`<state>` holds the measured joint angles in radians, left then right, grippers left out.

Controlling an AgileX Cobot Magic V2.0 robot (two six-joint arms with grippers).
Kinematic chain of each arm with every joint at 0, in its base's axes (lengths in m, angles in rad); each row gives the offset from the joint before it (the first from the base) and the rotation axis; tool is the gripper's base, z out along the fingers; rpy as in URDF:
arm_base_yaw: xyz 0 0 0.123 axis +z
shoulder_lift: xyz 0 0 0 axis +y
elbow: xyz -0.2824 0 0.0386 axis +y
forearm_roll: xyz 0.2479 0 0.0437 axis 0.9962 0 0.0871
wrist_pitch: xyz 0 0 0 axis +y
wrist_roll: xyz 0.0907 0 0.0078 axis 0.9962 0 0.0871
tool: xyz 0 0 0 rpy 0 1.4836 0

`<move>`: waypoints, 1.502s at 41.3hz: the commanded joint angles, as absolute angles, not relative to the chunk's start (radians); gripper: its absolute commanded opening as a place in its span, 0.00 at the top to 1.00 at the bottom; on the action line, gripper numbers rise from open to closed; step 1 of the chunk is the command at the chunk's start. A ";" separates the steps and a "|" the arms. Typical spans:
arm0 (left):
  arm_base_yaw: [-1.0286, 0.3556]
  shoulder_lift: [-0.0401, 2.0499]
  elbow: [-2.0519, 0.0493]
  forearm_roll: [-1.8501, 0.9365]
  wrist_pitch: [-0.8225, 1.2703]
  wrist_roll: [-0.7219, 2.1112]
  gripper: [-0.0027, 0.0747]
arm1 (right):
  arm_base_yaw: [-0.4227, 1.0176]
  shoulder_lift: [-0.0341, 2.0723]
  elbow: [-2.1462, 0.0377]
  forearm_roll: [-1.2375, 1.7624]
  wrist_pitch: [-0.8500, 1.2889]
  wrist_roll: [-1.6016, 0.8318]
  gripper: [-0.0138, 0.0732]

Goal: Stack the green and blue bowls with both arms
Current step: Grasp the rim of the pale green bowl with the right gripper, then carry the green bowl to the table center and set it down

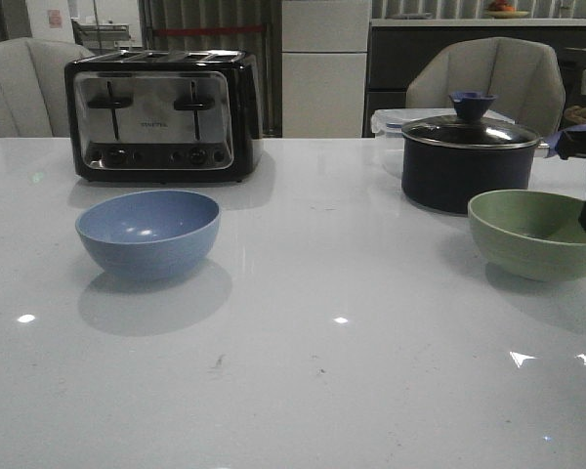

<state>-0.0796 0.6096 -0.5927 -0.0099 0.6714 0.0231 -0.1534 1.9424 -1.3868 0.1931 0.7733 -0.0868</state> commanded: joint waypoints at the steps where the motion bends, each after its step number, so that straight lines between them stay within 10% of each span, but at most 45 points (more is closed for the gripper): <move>1: -0.085 0.617 -0.626 -0.017 0.594 0.020 0.29 | -0.158 1.912 -1.442 0.206 0.778 -0.100 0.43; 16: -0.085 0.617 -0.626 -0.017 0.594 0.020 0.29 | -0.155 1.900 -1.447 0.209 0.815 -0.101 0.75; 62: -0.085 0.617 -0.626 -0.017 0.594 0.020 0.29 | 0.410 1.870 -1.444 0.291 0.844 -0.193 0.76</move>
